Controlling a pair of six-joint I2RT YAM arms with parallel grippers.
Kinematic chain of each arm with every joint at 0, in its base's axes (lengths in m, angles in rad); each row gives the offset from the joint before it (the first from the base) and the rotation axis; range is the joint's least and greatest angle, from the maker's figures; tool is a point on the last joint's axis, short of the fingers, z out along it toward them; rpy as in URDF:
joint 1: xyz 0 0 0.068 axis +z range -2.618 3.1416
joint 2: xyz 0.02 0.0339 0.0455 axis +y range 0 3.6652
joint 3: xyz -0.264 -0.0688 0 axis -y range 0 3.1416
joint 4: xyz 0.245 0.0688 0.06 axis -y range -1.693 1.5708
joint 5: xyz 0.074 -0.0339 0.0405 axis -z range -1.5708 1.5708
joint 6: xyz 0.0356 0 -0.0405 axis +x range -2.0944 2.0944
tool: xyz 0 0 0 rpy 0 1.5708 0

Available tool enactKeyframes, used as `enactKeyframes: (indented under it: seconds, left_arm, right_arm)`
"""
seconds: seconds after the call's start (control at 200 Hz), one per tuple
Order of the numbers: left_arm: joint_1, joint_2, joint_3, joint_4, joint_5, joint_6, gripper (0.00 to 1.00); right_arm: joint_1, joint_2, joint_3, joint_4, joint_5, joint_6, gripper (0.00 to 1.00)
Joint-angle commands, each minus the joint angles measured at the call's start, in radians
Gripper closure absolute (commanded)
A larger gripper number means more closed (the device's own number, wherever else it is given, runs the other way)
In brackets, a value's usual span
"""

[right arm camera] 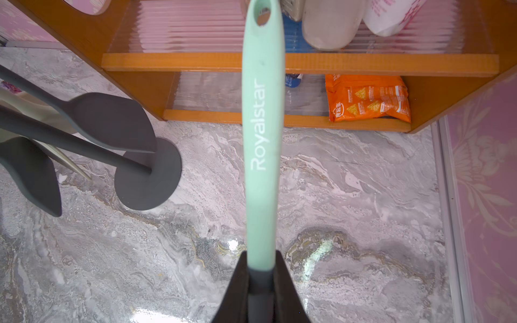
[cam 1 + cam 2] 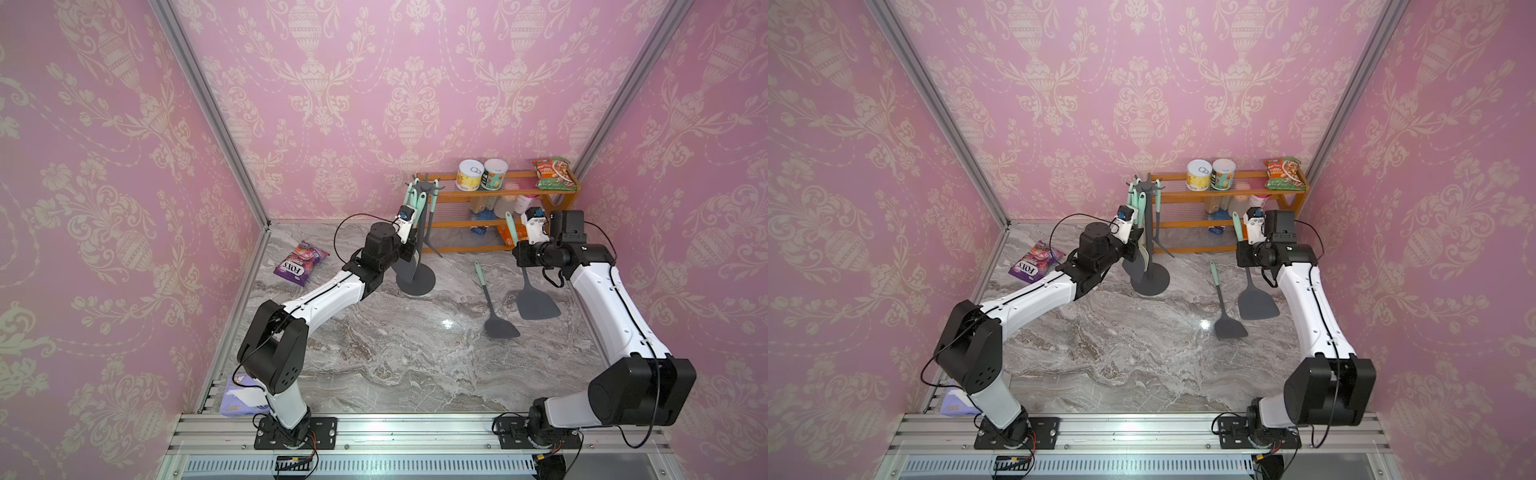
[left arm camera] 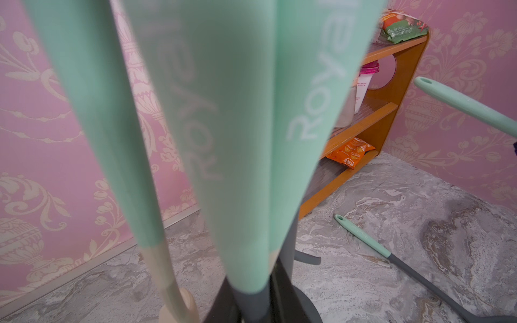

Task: Take the spatula off the kitchen utensil rack
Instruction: Place the spatula at the center of the board.

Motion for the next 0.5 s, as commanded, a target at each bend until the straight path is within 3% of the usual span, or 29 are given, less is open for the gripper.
enactKeyframes:
  seconds: [0.0, 0.22, 0.495]
  left_arm:
    - [0.014, -0.017, -0.013, 0.024, 0.012, 0.006, 0.81]
    - [0.016, -0.017, -0.016, 0.029, 0.016, -0.002, 0.81]
    - [0.016, -0.023, -0.015, 0.022, 0.021, -0.006, 0.8]
  right_arm:
    - [-0.025, 0.025, -0.025, -0.018, -0.027, -0.101, 1.0]
    - [-0.07, 0.155, -0.019, 0.015, -0.032, -0.153, 1.0]
    - [-0.075, 0.246, -0.103, 0.201, -0.008, -0.17, 1.0]
